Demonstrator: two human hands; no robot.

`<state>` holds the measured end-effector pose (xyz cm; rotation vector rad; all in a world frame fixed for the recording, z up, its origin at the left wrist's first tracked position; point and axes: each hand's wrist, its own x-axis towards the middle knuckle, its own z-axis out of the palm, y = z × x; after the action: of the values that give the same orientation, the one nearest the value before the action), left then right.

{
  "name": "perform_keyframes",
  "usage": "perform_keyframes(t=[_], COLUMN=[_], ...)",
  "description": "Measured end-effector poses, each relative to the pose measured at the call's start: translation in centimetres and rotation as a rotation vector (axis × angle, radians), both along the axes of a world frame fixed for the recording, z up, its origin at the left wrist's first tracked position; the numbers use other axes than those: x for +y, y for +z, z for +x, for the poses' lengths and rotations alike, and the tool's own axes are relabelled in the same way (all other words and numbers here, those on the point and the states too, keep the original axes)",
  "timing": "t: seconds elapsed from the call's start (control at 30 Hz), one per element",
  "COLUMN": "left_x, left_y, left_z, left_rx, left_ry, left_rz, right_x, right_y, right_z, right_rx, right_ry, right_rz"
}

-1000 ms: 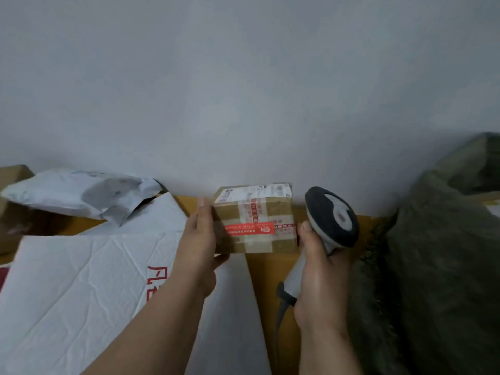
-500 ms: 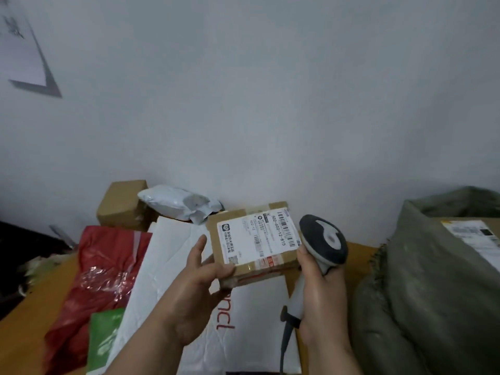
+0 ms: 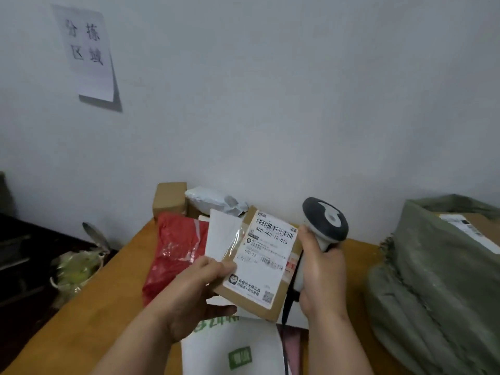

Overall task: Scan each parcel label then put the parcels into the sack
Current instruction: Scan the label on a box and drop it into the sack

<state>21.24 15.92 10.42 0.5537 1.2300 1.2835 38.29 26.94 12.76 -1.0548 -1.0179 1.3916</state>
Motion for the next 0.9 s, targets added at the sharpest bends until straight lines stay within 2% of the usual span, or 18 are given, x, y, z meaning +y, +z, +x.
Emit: perform_keyframes(t=[0.13, 0.3, 0.53, 0.9], left_x=[-4.7, -7.7, -9.4, -8.8], left_y=[-0.6, -0.3, 0.9, 1.1], left_z=[-2.6, -4.2, -3.9, -1.3], left_rx=[-0.018, -0.084, -0.191, -0.167], left_ry=[0.037, 0.238, 0.410, 0.479], left_rz=[0.030, 0.129, 0.248, 0.279], right_x=[-4.8, -8.7, -11.2, -11.3], right_y=[-0.5, 0.4, 3.6, 5.6], right_z=[-1.8, -2.7, -2.1, 1.2], right_rx=[-0.077, -0.179, -0.229, -0.299], right_ry=[0.049, 0.136, 0.432, 0.479], right_rz=[-0.035, -0.044, -0.015, 0.017])
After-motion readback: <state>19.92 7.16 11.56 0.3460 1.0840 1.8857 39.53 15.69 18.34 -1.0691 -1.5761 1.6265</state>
